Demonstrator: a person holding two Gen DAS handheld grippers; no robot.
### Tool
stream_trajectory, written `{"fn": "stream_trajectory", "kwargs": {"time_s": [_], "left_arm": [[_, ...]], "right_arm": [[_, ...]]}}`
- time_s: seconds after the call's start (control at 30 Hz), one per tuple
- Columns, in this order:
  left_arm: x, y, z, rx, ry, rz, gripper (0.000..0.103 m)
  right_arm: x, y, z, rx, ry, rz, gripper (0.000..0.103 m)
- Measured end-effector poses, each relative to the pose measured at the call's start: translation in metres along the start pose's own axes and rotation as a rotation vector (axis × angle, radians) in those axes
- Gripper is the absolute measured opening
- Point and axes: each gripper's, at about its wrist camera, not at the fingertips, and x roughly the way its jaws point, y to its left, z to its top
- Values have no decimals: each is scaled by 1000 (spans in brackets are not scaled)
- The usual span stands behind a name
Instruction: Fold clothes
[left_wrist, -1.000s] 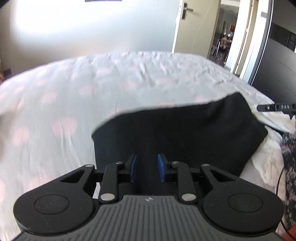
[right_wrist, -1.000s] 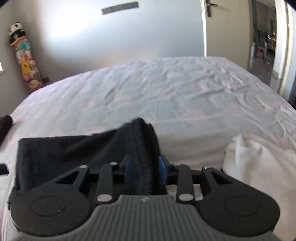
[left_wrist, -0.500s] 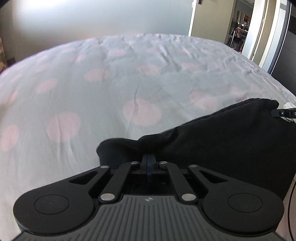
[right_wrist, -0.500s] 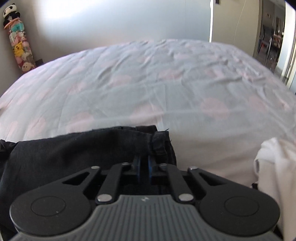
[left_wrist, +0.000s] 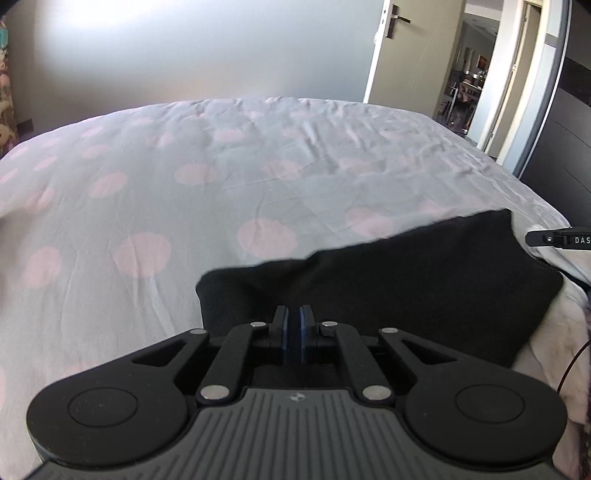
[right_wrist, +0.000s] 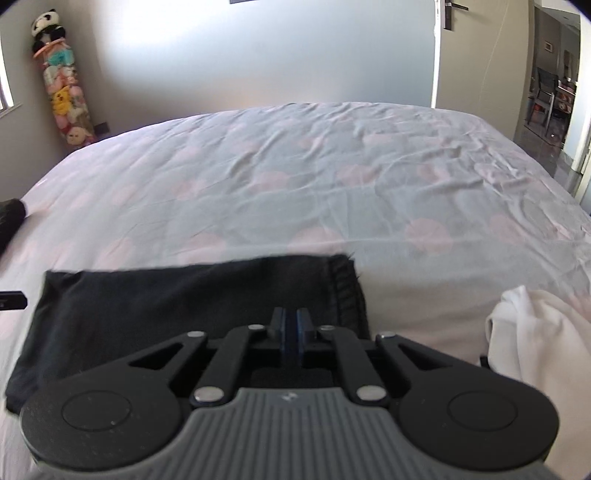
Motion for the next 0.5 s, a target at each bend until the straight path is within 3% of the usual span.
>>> {"fn": "stream_trajectory", "kwargs": {"time_s": [0.1, 0.27, 0.4, 0.5], "left_arm": [[-10, -16, -22, 17, 40, 11, 6], [13, -26, -62, 22, 108, 57, 6], [26, -19, -70, -45, 116, 58, 6], [33, -22, -72, -25, 121, 74, 6]], "right_arm": [[-17, 5, -23, 18, -3, 10, 9], [-5, 1, -49, 51, 29, -7, 6], [9, -6, -66, 91, 58, -9, 0], [20, -10, -78, 121, 80, -10, 0]]}}
